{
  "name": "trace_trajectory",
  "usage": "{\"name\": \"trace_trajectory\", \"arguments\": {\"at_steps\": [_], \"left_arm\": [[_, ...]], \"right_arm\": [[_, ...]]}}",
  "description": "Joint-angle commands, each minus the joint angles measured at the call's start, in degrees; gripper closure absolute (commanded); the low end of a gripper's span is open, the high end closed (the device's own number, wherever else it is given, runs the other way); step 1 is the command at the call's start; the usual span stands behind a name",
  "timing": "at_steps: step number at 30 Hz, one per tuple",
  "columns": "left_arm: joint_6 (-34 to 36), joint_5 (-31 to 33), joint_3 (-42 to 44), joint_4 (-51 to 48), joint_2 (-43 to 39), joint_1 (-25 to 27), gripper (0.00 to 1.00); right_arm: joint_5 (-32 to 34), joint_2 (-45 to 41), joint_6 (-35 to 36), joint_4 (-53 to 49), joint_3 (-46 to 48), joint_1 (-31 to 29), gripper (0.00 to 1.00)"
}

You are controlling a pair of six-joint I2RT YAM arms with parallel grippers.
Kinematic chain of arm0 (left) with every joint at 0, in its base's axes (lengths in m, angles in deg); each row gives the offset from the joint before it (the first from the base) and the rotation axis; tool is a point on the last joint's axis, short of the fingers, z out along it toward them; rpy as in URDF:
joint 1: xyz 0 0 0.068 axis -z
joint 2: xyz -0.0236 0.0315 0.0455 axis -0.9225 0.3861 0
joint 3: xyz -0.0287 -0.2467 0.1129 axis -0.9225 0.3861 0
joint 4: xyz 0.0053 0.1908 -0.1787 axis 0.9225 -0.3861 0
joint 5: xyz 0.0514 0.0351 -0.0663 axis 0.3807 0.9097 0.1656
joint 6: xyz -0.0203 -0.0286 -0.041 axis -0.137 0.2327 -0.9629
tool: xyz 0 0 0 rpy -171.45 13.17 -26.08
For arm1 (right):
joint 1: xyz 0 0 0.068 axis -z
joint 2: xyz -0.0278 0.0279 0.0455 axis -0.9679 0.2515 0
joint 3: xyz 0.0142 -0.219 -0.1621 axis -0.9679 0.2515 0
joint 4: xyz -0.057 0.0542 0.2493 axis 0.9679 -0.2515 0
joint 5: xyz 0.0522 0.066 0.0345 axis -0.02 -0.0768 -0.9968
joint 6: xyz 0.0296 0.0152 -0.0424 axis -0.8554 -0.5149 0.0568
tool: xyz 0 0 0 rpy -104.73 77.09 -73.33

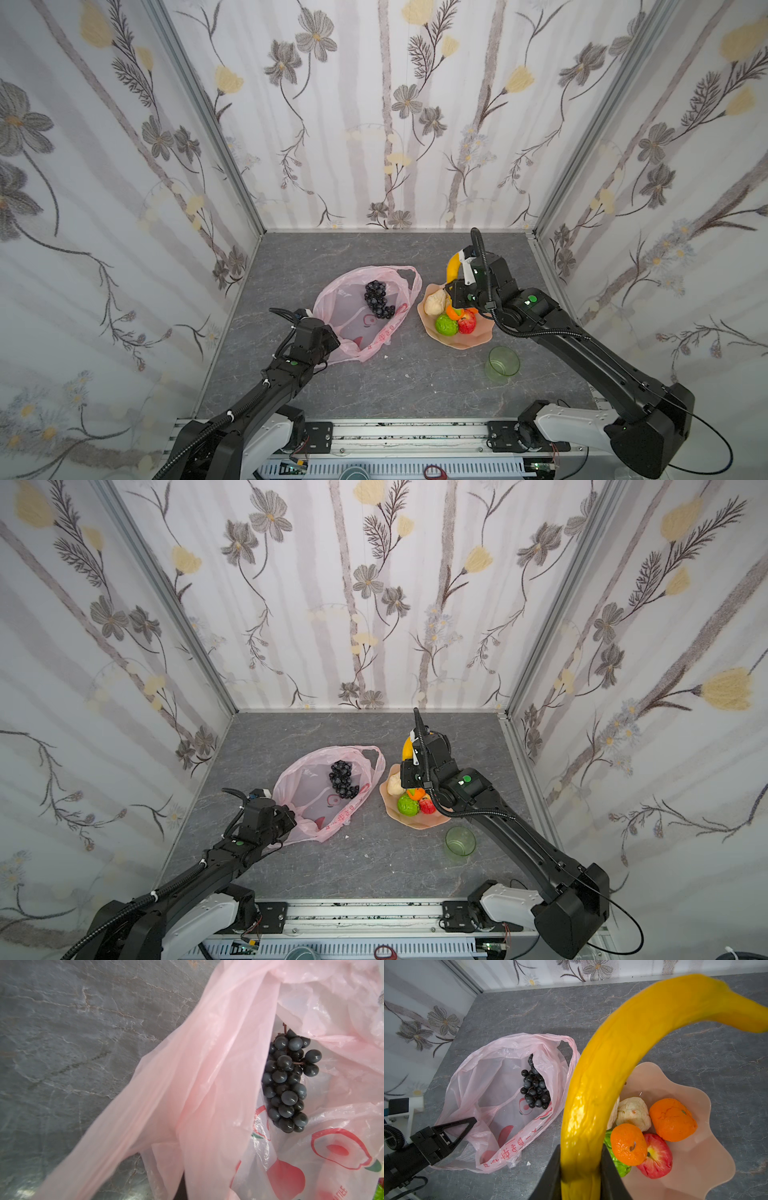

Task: Take the fake fruits out of the plastic bag
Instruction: 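Lift the yellow banana out of the bag with the right gripper toward the plate, then lower the yellow banana onto the peach plate beside the pears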

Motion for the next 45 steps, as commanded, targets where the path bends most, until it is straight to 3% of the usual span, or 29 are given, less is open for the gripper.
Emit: {"name": "trace_trajectory", "arguments": {"at_steps": [1,11,25,45], "left_arm": [[0.62,1.3,0.04,0.9,0.22,-0.06,0.94],[0.86,1.29,0.0,0.96,0.28,-0.03,0.94],[0.75,1.06,0.62,0.92,-1.03,0.0,0.94],[1.27,1.05,0.92,1.0,-2.09,-0.06,0.94]], "right_arm": [[-1.11,0.88,-8.29,3.63,1.0,-0.1,0.88],[-2.92,6.43,-13.96,5.52,0.02,-2.73,0.88],[-2.94,26.25,-19.77,1.16,-13.4,-2.57,0.86],[2.37,33.08,-22.94,-1.19,-14.65,-2.61,0.83]]}}
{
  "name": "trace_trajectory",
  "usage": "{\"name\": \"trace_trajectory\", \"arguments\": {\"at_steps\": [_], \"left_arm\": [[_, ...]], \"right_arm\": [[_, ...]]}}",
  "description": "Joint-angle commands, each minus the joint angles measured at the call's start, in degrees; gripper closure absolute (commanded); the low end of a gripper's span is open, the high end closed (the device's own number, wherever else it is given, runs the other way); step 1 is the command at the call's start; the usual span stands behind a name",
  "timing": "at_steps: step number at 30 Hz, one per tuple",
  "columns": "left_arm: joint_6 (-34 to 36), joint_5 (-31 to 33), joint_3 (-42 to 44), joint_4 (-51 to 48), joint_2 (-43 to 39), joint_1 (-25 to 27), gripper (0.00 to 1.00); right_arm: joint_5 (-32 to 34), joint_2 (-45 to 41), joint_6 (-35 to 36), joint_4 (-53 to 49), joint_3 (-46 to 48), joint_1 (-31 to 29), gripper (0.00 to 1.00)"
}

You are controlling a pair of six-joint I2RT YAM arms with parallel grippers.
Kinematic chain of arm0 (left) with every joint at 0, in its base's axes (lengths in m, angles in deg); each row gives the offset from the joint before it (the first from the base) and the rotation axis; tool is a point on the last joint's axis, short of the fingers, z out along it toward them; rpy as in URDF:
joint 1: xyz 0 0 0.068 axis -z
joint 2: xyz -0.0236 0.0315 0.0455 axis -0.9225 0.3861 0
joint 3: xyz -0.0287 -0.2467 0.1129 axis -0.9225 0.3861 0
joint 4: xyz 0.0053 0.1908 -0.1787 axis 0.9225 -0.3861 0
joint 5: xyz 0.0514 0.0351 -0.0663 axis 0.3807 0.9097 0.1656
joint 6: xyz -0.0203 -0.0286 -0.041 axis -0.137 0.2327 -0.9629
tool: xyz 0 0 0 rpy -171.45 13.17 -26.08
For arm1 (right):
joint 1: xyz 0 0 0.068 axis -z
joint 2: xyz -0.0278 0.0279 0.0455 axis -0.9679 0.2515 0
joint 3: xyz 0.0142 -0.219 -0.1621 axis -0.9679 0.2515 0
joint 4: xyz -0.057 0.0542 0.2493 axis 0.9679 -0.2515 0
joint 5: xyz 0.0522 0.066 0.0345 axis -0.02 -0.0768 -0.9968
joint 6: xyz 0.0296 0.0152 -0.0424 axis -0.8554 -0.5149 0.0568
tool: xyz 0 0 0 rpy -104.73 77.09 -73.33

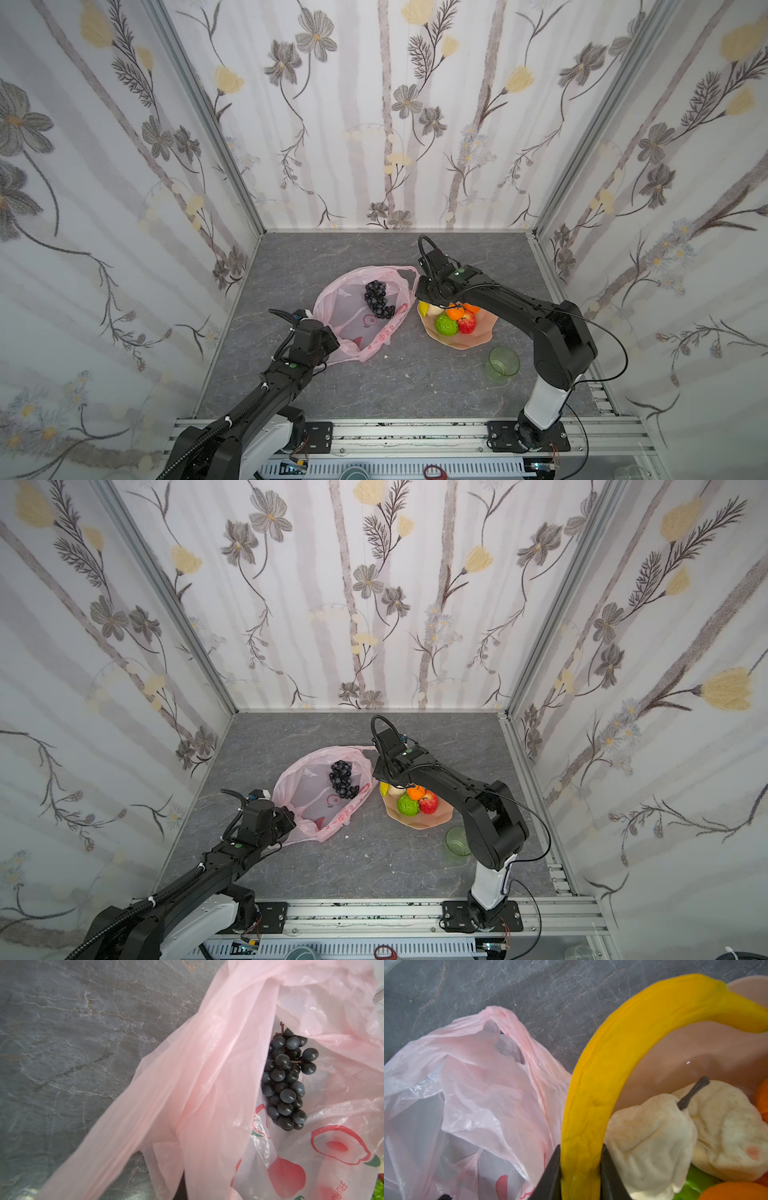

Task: Take the fake fruits out of the plastic bag
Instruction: 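Lower the yellow banana onto the peach plate beside the pears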

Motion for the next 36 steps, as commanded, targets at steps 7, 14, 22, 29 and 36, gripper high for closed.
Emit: {"name": "trace_trajectory", "arguments": {"at_steps": [7,14,22,29,36], "left_arm": [[0.18,0.72,0.02,0.97,-0.07,-0.04,0.94],[0.07,0.81,-0.06,0.96,0.14,-0.05,0.94],[0.09,0.67,0.29,0.98,-0.54,-0.04,0.93],[0.09,0.75,0.09,0.98,-0.16,-0.03,0.94],[0.08,0.73,0.18,0.93,-0.21,-0.04,0.94]], "right_arm": [[6.28,-2.69,2.1,-2.26,-0.51,-3.23,0.83],[3.76,-1.98,2.86,-1.68,-0.06,-2.81,0.82],[2.76,1.56,2.54,-2.23,-1.43,-2.11,0.81],[4.54,1.57,1.96,-3.02,-0.58,-2.06,0.79],[3.5,1.7,1.65,-2.76,0.66,-2.09,0.77]]}}
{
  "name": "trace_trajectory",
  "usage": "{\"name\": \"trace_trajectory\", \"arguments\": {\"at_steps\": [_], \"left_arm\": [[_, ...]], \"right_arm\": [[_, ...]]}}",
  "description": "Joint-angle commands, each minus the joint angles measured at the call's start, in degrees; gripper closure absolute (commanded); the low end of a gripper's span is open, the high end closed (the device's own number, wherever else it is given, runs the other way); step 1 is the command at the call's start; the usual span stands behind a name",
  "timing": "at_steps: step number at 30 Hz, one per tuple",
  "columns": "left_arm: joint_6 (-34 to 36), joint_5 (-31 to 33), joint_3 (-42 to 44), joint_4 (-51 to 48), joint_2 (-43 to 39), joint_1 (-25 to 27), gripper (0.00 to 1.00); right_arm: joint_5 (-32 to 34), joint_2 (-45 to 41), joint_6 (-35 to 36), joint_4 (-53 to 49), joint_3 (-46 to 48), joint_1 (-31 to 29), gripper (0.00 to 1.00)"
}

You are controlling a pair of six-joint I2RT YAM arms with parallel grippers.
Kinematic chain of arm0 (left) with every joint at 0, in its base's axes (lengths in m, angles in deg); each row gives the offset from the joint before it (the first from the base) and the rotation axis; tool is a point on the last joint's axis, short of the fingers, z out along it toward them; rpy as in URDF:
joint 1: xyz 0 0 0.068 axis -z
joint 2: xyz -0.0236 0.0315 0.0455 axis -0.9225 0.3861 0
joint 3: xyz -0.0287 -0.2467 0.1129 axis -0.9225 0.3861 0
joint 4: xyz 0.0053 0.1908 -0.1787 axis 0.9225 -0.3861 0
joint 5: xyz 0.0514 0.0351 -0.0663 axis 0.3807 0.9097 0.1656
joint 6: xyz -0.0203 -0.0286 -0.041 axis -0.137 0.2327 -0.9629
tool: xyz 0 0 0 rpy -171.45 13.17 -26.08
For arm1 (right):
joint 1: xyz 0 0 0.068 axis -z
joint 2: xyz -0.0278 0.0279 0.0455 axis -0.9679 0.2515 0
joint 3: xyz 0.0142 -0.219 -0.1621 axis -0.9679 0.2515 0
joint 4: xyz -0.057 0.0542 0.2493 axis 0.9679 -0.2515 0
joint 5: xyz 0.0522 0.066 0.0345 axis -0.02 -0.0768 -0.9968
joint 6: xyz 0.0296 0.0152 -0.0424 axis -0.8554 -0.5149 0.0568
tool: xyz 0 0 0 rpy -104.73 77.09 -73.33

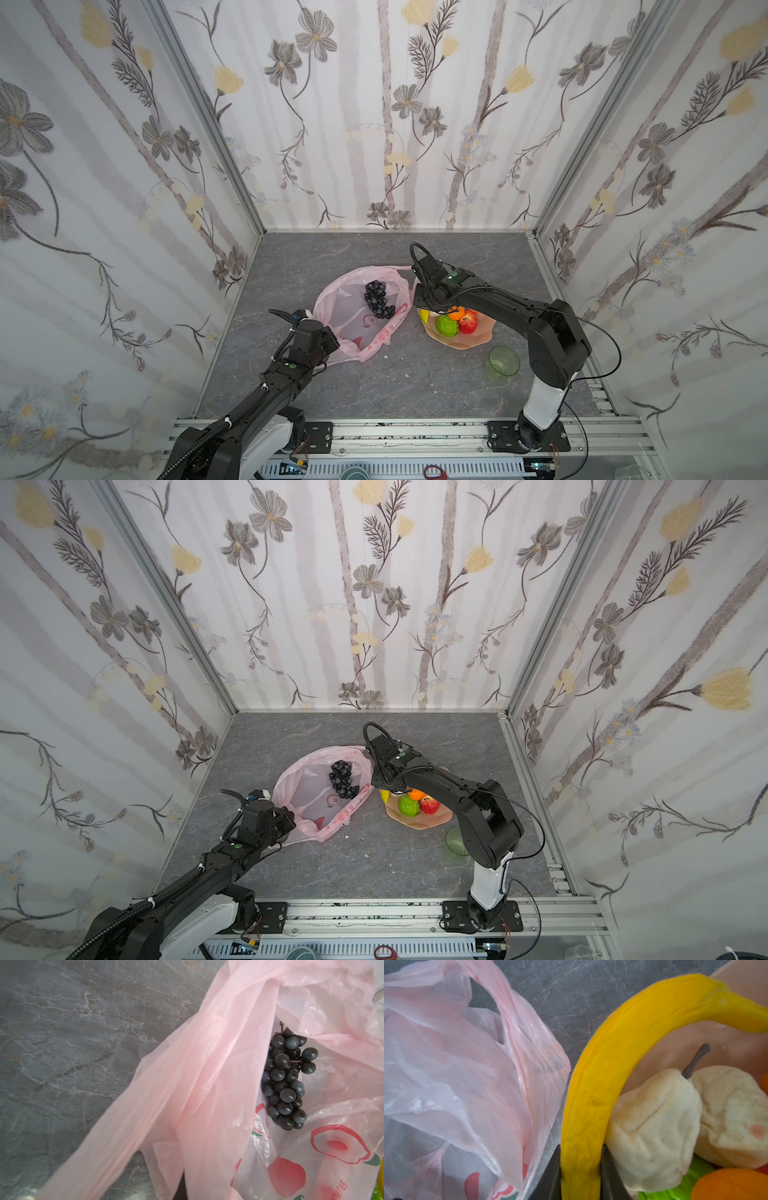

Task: Take the fake fruits out of the plastic bag
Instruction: 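Lower the yellow banana onto the peach plate beside the pears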

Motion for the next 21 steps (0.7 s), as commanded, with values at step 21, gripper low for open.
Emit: {"name": "trace_trajectory", "arguments": {"at_steps": [21], "left_arm": [[-0.06,0.81,-0.13,0.98,0.09,0.02,0.94]], "right_arm": [[3.03,-1.79,-0.92,-0.32,1.44,-0.33,0.52]]}}
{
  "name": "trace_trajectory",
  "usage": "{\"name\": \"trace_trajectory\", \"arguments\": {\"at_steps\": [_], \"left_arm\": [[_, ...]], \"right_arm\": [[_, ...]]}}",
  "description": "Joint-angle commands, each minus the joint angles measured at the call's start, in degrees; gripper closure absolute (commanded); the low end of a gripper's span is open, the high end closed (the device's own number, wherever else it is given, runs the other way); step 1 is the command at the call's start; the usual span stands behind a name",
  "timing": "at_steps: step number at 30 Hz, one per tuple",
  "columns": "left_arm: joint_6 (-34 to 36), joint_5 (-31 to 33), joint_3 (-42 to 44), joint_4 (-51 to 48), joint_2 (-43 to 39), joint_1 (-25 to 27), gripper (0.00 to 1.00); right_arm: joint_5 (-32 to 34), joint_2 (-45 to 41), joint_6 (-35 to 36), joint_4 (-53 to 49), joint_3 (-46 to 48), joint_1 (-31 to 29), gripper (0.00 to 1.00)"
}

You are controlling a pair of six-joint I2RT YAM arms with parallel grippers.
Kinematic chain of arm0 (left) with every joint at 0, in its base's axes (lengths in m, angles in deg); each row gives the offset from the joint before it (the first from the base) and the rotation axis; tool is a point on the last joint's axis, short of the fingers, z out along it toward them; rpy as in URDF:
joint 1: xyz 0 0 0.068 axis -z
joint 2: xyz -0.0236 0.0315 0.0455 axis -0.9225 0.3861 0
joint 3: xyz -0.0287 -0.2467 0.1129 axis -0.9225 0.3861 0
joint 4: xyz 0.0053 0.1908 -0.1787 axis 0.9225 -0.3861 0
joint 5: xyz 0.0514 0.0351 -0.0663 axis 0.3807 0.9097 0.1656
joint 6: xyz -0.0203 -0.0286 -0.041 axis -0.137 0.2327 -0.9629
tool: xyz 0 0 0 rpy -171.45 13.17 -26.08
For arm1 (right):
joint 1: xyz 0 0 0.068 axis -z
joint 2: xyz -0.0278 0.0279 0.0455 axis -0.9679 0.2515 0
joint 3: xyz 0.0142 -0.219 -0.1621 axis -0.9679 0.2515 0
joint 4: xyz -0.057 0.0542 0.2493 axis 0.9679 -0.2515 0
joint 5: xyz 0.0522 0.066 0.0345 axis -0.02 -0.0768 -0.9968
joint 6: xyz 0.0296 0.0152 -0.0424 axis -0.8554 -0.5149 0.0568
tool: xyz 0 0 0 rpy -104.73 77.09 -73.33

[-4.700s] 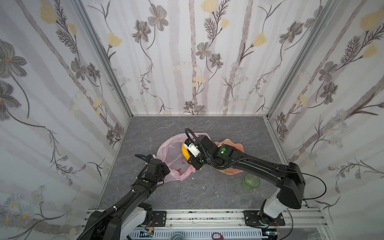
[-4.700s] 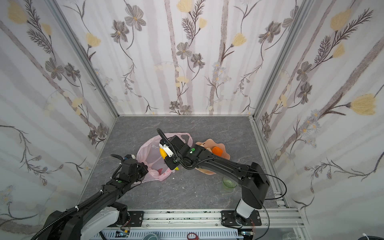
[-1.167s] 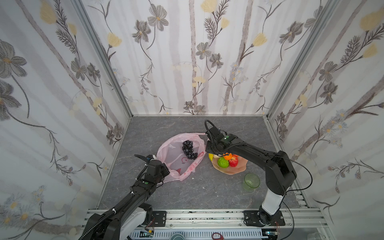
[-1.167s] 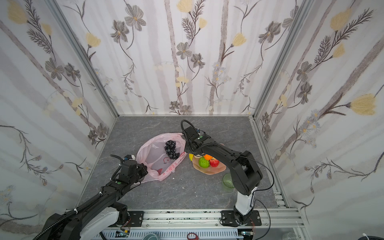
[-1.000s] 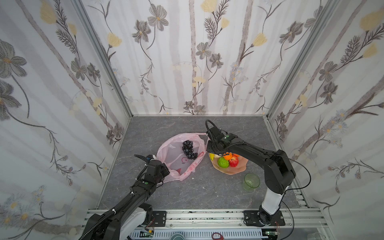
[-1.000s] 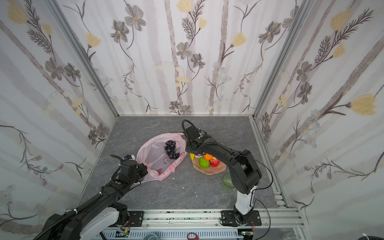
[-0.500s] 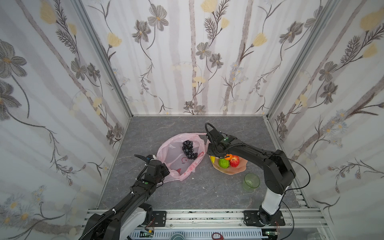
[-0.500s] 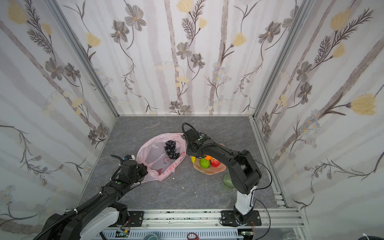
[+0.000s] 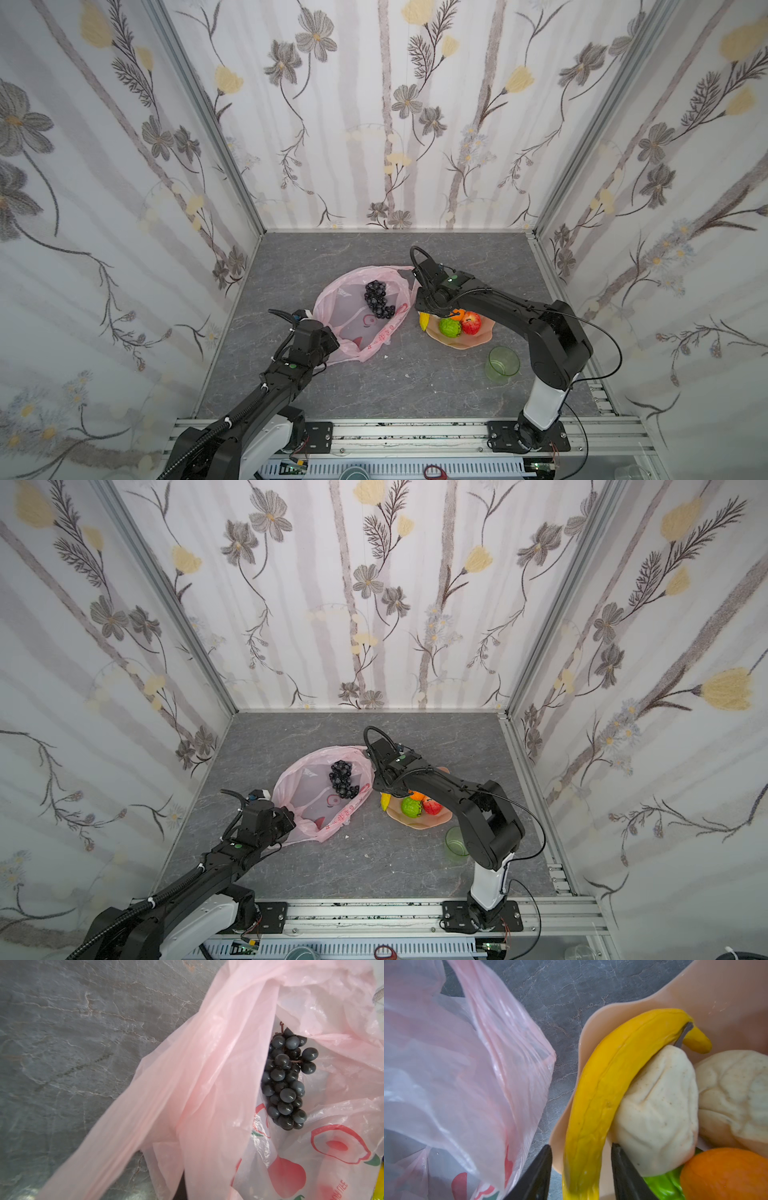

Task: Take the fake fruits out of the plastic bag
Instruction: 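Lower the yellow banana onto the peach plate beside the pears, then reach the right gripper into the pink bag toward the dark grapes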

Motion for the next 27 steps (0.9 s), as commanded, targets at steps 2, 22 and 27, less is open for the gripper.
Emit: {"name": "trace_trajectory", "arguments": {"at_steps": [2,22,27], "left_arm": [[-0.06,0.83,-0.12,0.98,0.1,0.02,0.93],[-0.33,-0.67,-2.78,1.07,4.01,0.09,0.94],[-0.23,-0.79,-3.4,1.07,5.43,0.19,0.94]], "right_arm": [[2.6,-1.43,-0.19,-0.03,-0.22,-0.02,0.52],[-3.07,-6.24,14.08,13.29,-4.29,-11.64,0.43],[-5.97,-2.66,14.41,16.38,-5.01,-12.02,0.44]]}}
